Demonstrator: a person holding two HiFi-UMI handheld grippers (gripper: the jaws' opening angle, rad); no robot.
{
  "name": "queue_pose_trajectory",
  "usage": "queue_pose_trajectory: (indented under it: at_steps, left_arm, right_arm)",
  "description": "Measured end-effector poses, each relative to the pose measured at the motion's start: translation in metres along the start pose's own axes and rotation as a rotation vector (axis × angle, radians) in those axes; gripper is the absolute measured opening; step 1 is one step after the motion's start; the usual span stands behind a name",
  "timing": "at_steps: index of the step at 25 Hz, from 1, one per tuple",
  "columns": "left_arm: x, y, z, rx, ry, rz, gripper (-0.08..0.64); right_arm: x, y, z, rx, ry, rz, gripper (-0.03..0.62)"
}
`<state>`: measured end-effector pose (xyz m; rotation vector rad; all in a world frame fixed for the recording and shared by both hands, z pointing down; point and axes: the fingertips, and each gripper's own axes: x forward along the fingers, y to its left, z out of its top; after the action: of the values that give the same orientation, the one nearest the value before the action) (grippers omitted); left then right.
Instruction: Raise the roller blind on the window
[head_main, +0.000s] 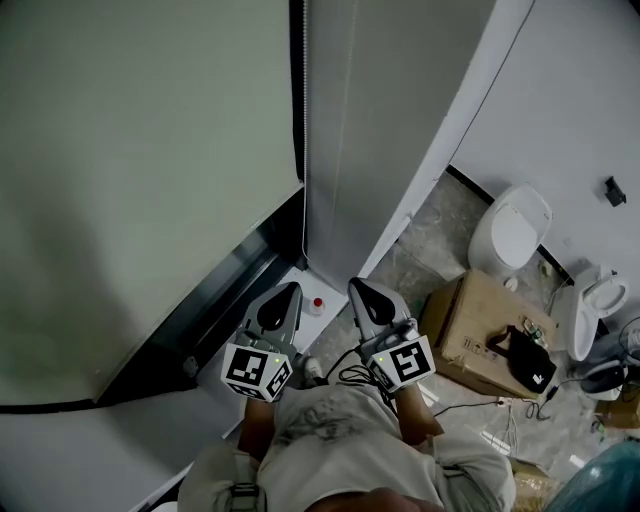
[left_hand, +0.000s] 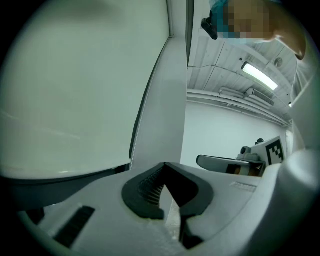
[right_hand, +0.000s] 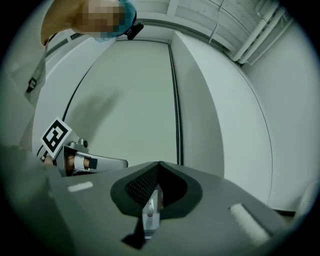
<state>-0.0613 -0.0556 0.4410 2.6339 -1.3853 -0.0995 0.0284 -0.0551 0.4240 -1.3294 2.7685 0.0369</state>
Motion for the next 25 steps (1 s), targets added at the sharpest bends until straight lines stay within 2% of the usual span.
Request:
queue_pose_trajectory:
  at_steps: [6, 13, 25]
  left_arm:
    - [0.013, 0.003, 0.009, 0.014, 0.001, -0.056, 0.005]
    - [0.033, 0.004, 0.023, 0.030, -0.006, -0.085, 0.005]
    - [0.077, 0.011, 0.041, 0.069, -0.032, -0.054, 0.006]
  right_arm:
    - [0.012, -0.004, 0.013, -0.020, -0.037, -0.033, 0.011]
    - [0.023, -0.017, 0.013, -0.022, -0.008, -0.044, 0.011]
    - [0.046, -0.048, 0.017, -0.017, -0.023, -0.002, 0.011]
